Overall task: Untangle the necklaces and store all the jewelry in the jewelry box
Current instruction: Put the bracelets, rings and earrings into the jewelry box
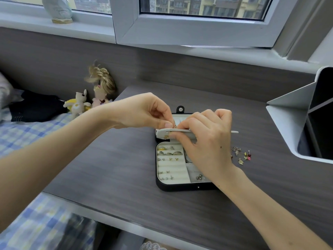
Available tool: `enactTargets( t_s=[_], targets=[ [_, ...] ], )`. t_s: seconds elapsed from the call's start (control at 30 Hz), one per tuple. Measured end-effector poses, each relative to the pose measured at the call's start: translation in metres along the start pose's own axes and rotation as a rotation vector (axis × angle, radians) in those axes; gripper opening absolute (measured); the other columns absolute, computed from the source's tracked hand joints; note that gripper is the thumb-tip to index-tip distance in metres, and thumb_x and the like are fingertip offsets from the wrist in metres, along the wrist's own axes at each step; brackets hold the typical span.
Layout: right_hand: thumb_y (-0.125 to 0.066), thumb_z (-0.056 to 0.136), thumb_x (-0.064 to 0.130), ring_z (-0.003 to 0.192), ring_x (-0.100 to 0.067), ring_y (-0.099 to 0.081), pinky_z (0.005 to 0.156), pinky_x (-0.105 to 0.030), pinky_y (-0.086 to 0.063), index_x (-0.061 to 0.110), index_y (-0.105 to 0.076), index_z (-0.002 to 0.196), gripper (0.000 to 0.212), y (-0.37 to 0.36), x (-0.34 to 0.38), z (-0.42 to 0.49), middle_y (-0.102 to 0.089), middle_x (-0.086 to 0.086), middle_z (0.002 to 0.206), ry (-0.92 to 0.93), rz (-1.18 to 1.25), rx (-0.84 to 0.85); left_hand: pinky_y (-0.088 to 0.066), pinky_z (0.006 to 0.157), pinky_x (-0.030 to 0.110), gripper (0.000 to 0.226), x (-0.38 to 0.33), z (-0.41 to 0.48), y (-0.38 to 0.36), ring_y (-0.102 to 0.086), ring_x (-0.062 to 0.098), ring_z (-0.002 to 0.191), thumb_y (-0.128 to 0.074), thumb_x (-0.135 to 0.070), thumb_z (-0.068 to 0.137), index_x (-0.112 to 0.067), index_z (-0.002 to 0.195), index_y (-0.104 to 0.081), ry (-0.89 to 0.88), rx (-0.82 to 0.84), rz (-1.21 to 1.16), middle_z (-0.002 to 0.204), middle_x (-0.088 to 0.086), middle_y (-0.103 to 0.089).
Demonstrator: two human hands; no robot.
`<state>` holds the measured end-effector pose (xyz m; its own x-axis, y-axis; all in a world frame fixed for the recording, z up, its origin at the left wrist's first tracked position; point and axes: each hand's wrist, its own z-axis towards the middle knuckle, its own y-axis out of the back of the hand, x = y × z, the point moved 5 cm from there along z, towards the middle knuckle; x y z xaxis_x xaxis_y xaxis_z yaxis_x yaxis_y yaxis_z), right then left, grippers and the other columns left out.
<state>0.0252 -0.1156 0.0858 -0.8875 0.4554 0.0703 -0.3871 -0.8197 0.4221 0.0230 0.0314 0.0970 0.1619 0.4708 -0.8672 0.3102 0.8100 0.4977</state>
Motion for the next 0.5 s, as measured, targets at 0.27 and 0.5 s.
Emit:
enactTargets(
  t_s=[0.27, 0.5],
  targets=[
    [-0.059, 0.089, 0.043, 0.058, -0.020, -0.051, 0.074, -0.034, -0.026, 0.013, -0.063, 0.062, 0.040, -0.0025, 0.0031, -0.0016, -0.062, 0.006, 0.062, 0.046, 0.001, -0.015, -0.050, 0.068, 0.015, 0.011, 0.0051, 0.0002, 0.0014, -0.061, 0.005, 0.069, -0.068, -0.018, 0.073, -0.012, 0.082, -0.066, 0.057, 0.021, -0.019, 0.071, -0.009, -0.067],
    [-0.060, 0.088, 0.041, 0.060, -0.022, -0.052, 0.073, -0.035, -0.027, 0.013, -0.064, 0.063, 0.038, -0.0007, 0.0024, -0.0009, -0.062, 0.006, 0.063, 0.058, 0.006, -0.006, -0.048, 0.073, 0.015, 0.004, -0.0011, -0.0005, 0.0043, -0.061, 0.004, 0.072, -0.066, -0.019, 0.079, -0.017, 0.081, -0.069, 0.080, 0.052, 0.049, 0.075, -0.010, -0.068]
  ],
)
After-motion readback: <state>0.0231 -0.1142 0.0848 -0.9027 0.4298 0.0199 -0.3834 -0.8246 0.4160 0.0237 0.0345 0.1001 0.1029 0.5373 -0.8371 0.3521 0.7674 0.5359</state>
